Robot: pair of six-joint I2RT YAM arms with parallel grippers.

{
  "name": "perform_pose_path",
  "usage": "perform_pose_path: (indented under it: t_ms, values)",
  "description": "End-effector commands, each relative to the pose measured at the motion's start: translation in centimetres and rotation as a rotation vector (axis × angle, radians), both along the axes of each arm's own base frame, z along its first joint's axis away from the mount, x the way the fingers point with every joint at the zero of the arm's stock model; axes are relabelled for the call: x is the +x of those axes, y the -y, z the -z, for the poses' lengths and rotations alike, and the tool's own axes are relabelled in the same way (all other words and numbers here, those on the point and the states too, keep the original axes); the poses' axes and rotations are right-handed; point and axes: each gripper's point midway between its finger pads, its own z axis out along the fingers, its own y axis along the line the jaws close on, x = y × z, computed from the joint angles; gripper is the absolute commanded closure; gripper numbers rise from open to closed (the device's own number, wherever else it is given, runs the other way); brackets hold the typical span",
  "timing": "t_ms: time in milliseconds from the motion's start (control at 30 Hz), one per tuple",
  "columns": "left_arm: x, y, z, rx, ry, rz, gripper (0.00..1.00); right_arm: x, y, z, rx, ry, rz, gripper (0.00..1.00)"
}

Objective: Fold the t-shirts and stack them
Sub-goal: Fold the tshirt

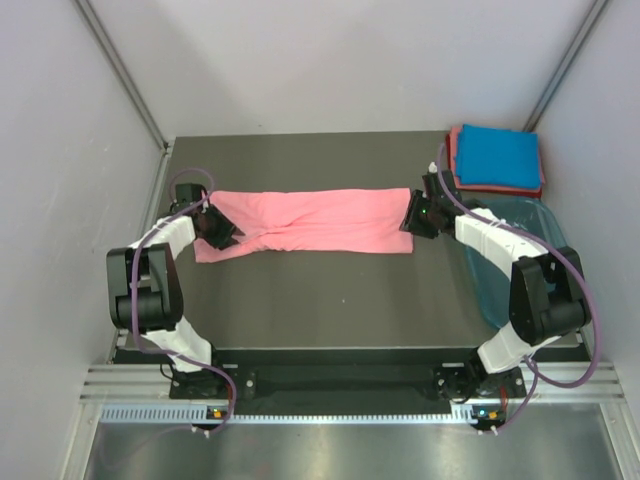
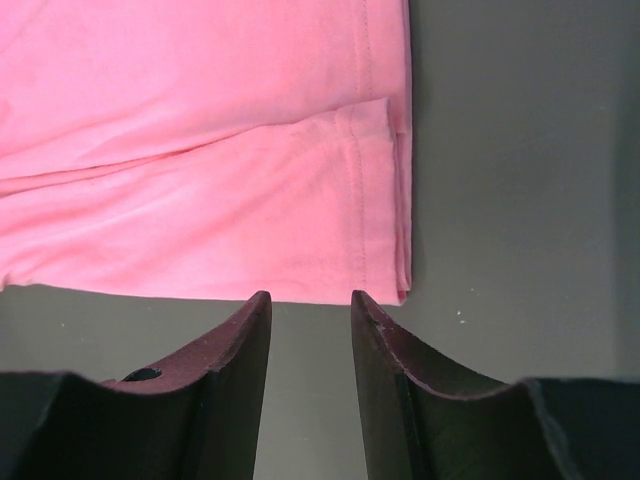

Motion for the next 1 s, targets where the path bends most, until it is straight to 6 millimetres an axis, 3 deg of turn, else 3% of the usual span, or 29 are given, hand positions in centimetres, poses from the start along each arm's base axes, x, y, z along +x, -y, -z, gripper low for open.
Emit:
perform_pose_path:
  t_ms: [0, 400, 600, 767, 967]
  values:
    - [0.6, -0.4, -0.1, 0.014, 0.029, -0.024, 0.66, 1.2, -0.6, -2.3, 0.030, 0.071, -0.001, 0.62]
    - [0.7, -0.1, 0.4, -0.006, 0.006, -0.027, 0.89, 1.3, -0.6, -2.0, 0.029, 0.068, 0.005, 0.62]
    - [0.4, -2.0, -2.0, 0.102, 0.040, -0.078, 0.74, 1.4, -0.6, -1.8, 0.023, 0.065, 0.005, 0.61]
    - [-0.4, -1.0, -1.9, 0.073, 0.041, -0.062, 0.67, 1.5, -0.7, -1.7, 0.031, 0.059, 0.007, 0.61]
    - [-0.5, 0.3, -0.8, 0.037, 0.016, -0.046, 0.66, 1.5, -0.7, -1.9, 0.034, 0.064, 0.008, 0.61]
